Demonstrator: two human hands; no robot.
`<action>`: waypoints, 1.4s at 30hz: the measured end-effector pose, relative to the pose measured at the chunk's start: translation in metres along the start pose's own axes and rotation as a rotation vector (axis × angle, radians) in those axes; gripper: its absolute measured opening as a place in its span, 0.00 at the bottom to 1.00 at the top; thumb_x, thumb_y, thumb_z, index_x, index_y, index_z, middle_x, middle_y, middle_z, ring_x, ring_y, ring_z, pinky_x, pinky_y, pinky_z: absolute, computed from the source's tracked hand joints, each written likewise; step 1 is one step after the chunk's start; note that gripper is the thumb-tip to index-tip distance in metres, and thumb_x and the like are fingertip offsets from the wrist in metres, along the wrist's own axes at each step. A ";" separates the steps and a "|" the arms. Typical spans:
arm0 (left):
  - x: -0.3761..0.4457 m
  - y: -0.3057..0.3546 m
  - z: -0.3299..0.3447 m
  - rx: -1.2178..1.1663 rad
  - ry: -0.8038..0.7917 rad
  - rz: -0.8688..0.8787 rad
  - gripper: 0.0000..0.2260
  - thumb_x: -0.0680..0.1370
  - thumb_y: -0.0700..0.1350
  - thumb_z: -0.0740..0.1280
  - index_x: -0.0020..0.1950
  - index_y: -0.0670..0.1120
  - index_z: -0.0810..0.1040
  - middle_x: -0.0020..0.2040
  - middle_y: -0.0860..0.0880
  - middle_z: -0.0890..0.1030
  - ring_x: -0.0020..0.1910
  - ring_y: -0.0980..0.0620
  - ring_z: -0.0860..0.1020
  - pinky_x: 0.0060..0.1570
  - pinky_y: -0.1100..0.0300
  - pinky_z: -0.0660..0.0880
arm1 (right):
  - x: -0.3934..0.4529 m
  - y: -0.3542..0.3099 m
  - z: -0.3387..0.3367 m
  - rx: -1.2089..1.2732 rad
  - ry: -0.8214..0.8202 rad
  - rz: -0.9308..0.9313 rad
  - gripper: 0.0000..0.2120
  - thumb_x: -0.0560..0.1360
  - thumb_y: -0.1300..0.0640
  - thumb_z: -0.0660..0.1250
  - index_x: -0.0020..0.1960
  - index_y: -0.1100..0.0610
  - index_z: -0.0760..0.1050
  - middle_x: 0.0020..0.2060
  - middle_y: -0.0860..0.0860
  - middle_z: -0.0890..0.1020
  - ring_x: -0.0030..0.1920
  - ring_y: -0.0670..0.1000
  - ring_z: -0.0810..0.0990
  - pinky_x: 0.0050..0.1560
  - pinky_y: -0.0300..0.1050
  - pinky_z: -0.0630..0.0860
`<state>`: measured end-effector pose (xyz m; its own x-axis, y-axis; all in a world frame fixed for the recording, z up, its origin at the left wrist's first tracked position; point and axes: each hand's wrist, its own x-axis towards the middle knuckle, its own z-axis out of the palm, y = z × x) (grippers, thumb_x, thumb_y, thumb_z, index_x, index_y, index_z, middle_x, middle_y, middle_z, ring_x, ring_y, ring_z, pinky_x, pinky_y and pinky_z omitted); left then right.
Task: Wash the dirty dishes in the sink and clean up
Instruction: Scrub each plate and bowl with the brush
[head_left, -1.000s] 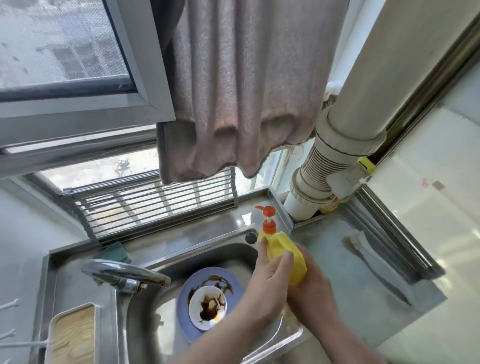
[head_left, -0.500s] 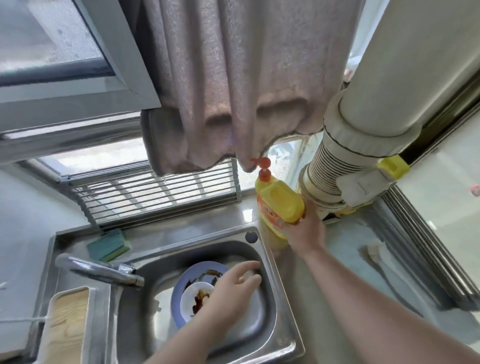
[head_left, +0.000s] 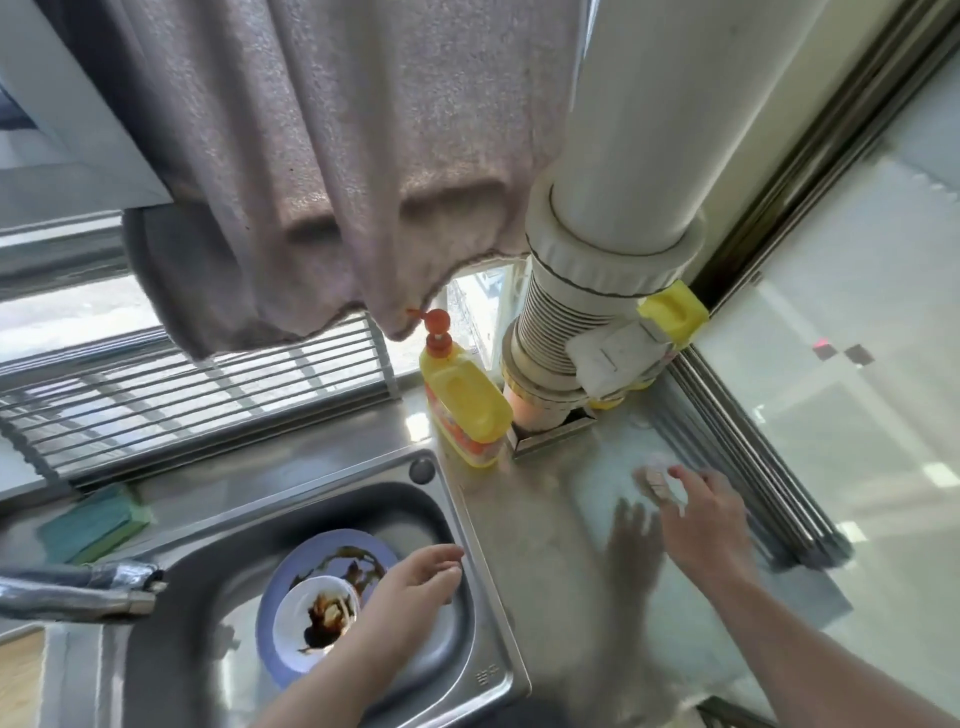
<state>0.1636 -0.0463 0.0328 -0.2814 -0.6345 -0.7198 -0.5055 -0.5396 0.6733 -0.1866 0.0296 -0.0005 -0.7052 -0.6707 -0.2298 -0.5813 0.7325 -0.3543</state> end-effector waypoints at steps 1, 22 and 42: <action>0.000 0.000 0.004 -0.001 -0.002 -0.012 0.09 0.84 0.44 0.67 0.59 0.55 0.84 0.53 0.57 0.87 0.56 0.52 0.84 0.59 0.58 0.77 | 0.005 0.023 -0.006 -0.080 -0.015 0.031 0.23 0.78 0.60 0.66 0.73 0.55 0.74 0.68 0.58 0.74 0.66 0.61 0.73 0.67 0.56 0.69; -0.004 -0.078 -0.074 -0.366 0.513 -0.217 0.14 0.80 0.34 0.62 0.54 0.51 0.81 0.45 0.42 0.85 0.43 0.44 0.80 0.46 0.51 0.78 | -0.166 -0.162 0.103 0.516 -0.937 -0.160 0.10 0.84 0.52 0.61 0.53 0.48 0.82 0.29 0.39 0.76 0.32 0.42 0.71 0.36 0.39 0.69; 0.050 -0.190 -0.118 0.067 0.393 -0.249 0.09 0.82 0.51 0.65 0.61 0.55 0.68 0.53 0.48 0.80 0.51 0.44 0.80 0.49 0.51 0.81 | -0.179 -0.157 0.174 0.311 -0.795 -0.032 0.11 0.83 0.45 0.63 0.49 0.46 0.82 0.26 0.44 0.76 0.28 0.47 0.70 0.32 0.42 0.64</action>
<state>0.3420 -0.0407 -0.1110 0.1793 -0.6588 -0.7307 -0.5739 -0.6732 0.4662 0.1021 0.0144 -0.0610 -0.1283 -0.6582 -0.7418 -0.3759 0.7245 -0.5778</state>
